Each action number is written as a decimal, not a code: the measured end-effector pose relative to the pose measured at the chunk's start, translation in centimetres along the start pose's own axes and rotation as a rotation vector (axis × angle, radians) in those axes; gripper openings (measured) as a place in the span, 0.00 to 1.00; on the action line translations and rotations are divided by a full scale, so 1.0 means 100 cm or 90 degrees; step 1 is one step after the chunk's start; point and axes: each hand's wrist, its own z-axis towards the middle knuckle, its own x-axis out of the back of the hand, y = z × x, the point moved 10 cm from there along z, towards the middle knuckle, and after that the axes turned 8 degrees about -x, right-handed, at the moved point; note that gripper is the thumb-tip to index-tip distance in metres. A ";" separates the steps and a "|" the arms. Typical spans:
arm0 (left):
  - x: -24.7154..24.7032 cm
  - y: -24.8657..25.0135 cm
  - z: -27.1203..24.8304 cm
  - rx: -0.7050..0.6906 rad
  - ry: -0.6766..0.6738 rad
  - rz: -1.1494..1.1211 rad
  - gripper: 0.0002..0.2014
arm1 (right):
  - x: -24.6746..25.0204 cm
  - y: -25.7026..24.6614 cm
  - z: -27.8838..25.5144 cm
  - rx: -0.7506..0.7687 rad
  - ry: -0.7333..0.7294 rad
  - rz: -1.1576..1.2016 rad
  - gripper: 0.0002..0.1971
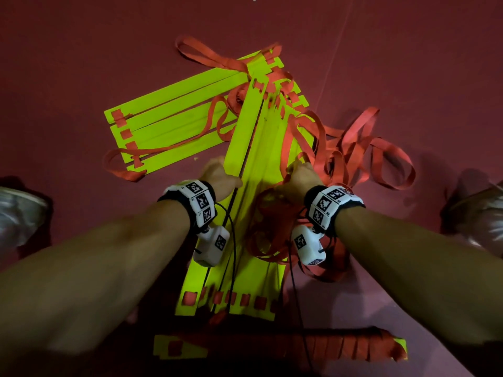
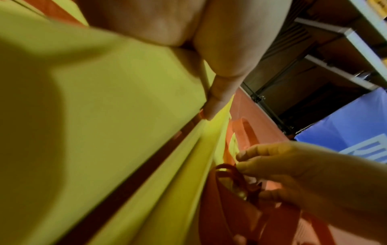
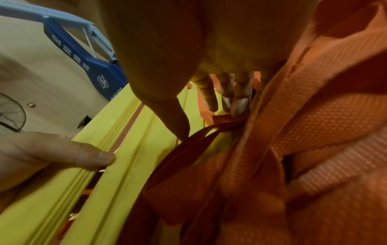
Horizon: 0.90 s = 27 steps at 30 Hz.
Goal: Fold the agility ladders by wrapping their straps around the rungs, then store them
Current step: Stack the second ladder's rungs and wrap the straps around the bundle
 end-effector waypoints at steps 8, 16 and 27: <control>0.030 0.019 -0.014 0.016 0.011 -0.070 0.45 | 0.031 -0.035 -0.015 0.080 0.054 0.144 0.30; 0.048 0.079 -0.054 -0.080 0.037 -0.051 0.42 | 0.071 -0.052 -0.040 0.106 0.075 0.265 0.30; 0.072 0.148 -0.106 -0.244 0.072 -0.090 0.40 | 0.145 -0.005 -0.080 0.014 0.221 0.550 0.39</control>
